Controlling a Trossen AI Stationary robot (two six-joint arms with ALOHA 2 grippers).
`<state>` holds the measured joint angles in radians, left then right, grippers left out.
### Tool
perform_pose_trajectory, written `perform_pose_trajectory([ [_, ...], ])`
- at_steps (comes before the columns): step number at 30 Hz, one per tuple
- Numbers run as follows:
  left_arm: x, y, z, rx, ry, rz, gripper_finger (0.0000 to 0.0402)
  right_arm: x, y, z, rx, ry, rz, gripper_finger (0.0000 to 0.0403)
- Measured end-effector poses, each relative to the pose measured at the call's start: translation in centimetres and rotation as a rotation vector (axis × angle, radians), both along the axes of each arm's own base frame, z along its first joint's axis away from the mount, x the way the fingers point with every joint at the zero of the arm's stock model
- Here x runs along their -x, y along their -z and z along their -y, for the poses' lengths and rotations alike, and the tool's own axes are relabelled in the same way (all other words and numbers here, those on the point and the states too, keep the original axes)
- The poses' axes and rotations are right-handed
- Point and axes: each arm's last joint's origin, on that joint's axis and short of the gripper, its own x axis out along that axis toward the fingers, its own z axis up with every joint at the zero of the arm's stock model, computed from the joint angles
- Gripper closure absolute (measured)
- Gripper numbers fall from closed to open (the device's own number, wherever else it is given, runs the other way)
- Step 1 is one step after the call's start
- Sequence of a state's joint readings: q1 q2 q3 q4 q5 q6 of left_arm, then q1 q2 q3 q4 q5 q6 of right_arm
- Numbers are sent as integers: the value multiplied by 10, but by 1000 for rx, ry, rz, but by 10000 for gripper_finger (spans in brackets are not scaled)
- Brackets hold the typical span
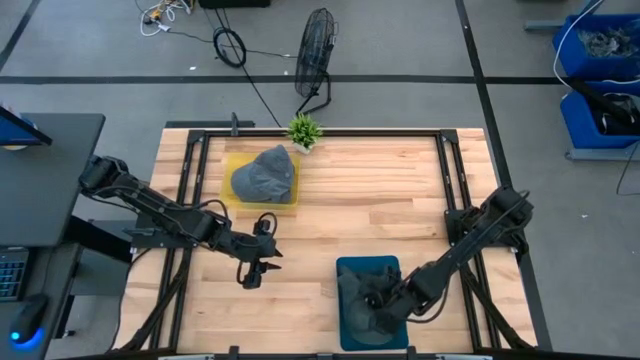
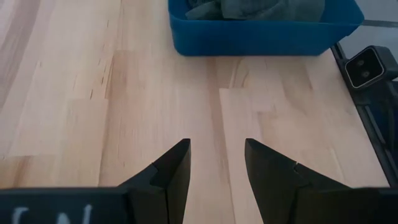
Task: Pick & Place hat
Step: Put the black cap into the blue bin
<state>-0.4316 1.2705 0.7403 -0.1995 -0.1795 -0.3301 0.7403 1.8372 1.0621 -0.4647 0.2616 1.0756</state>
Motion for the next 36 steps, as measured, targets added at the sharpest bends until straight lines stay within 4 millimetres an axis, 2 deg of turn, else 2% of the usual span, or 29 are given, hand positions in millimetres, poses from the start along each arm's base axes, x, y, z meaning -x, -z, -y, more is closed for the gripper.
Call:
perform_pose_trajectory([
  [4,0,0,0,0,-2,2,246,0,15,4,6,23,40,403],
  [7,0,0,-1,-1,-2,-1,246,-4,16,6,11,14,73,403],
  [13,0,1,-1,-5,-2,-8,246,-17,14,-3,-112,-121,164,403],
  [15,0,1,-1,-5,-2,-7,246,-15,15,-2,-78,-133,147,403],
  [19,0,1,-1,-5,-3,-7,246,-9,17,7,-31,-44,42,403],
  [25,0,1,-1,-5,-3,-7,246,-1,6,17,40,-74,-1,403],
  [32,0,0,-1,-3,-5,-3,246,18,-9,42,238,18,-83,403],
  [36,0,0,-1,-1,-7,-5,246,20,-16,42,186,17,-97,396],
])
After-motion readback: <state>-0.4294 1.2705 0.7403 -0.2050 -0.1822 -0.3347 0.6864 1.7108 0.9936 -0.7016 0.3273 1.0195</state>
